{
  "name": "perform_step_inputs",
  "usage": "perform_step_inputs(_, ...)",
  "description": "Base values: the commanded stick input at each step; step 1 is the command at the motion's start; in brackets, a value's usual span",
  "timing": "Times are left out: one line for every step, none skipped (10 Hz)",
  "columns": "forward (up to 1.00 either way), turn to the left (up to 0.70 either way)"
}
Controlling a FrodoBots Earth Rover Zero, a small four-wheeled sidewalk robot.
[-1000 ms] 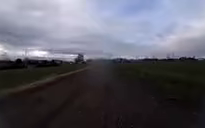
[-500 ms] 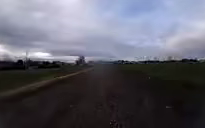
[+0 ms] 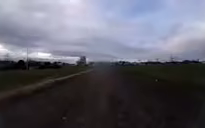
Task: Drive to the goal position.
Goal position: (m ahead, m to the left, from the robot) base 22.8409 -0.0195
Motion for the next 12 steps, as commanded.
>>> perform_step_inputs(0.85, 0.00)
perform_step_inputs(0.85, 0.00)
perform_step_inputs(0.85, 0.00)
perform_step_inputs(0.85, 0.00)
perform_step_inputs(0.85, 0.00)
perform_step_inputs(0.85, 0.00)
perform_step_inputs(0.85, 0.00)
perform_step_inputs(0.85, 0.00)
perform_step_inputs(0.85, 0.00)
perform_step_inputs(0.85, 0.00)
perform_step_inputs(0.85, 0.00)
perform_step_inputs(0.85, 0.00)
